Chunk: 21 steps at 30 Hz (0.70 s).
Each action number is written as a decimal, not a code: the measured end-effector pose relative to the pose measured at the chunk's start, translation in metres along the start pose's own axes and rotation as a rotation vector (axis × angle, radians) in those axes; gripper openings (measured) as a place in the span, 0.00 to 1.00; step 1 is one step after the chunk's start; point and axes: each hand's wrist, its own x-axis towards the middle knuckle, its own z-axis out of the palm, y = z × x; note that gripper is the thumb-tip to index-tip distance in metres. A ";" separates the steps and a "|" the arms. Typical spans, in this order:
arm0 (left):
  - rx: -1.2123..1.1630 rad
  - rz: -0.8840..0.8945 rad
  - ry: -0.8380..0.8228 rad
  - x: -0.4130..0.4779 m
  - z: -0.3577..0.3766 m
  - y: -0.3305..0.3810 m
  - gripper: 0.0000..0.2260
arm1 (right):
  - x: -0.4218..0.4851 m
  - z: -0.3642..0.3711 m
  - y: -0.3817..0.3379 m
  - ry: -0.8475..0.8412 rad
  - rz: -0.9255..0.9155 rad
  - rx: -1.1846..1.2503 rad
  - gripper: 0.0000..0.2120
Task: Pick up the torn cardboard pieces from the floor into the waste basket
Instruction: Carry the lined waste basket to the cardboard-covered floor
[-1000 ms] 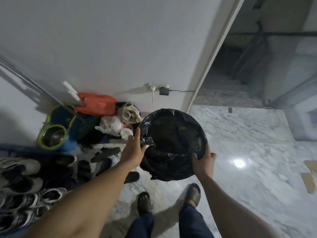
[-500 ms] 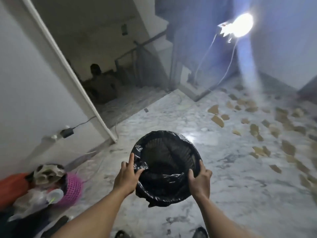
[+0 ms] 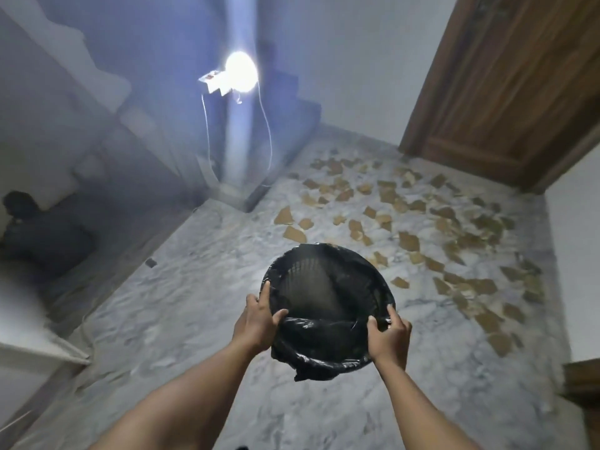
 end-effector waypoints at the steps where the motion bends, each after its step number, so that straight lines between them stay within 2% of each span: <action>1: 0.000 0.016 -0.003 0.014 0.001 0.016 0.36 | 0.014 -0.006 -0.004 0.022 0.015 0.028 0.26; 8: 0.027 0.127 -0.025 0.136 -0.002 0.104 0.35 | 0.123 -0.010 -0.049 0.130 0.083 0.204 0.30; 17: -0.030 0.178 -0.075 0.344 -0.038 0.186 0.36 | 0.300 0.040 -0.145 0.181 0.122 0.211 0.32; 21: 0.039 0.202 -0.078 0.414 -0.062 0.221 0.35 | 0.361 0.056 -0.183 0.187 0.151 0.224 0.31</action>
